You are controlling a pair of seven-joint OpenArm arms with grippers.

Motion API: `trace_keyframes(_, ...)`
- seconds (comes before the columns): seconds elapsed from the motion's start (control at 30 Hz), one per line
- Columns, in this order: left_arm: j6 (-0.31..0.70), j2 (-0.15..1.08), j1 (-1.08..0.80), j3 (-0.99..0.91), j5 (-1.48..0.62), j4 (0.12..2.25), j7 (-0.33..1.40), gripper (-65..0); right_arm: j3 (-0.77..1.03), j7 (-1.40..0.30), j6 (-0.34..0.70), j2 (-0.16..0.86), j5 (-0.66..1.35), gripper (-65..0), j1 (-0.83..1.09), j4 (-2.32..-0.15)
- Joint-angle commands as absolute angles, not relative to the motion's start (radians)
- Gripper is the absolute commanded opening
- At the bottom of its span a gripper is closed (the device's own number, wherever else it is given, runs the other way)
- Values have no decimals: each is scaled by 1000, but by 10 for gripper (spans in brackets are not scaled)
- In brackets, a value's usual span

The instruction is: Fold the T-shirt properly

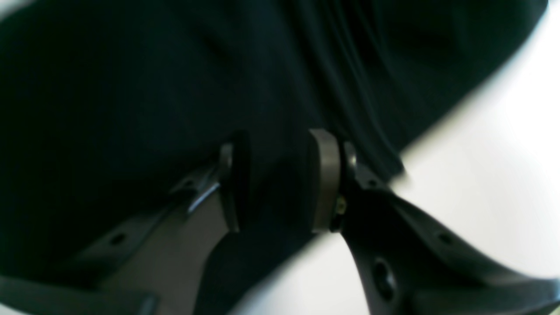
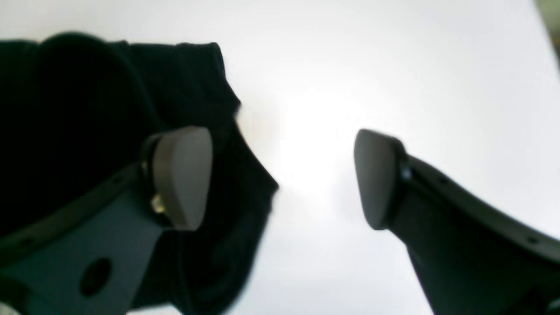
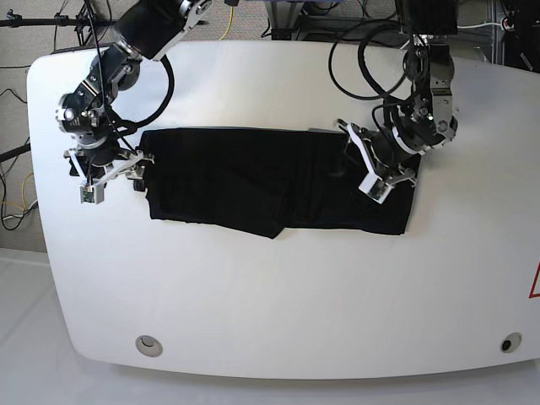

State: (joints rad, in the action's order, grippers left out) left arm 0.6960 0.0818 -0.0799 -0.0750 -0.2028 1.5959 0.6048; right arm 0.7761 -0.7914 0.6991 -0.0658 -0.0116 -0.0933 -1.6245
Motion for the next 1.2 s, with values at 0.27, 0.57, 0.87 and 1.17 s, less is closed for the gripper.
trace_keyframes(0.27,698,87,-33,-98,-243,1491,477,-369,770,-879,698,-28,175,-147,-159,-1472)
trace_keyframes(0.57,698,81,-34,-99,-228,1458,475,-339,765,-904,698,-2,179,-166,-154,-1466)
trace_keyframes(0.87,698,80,-25,-106,-220,1431,533,-339,731,-904,698,35,158,-188,-167,-1462)
trace_keyframes(1.17,698,76,-31,-108,-181,1467,552,-342,727,-907,698,39,155,-172,-201,-1457)
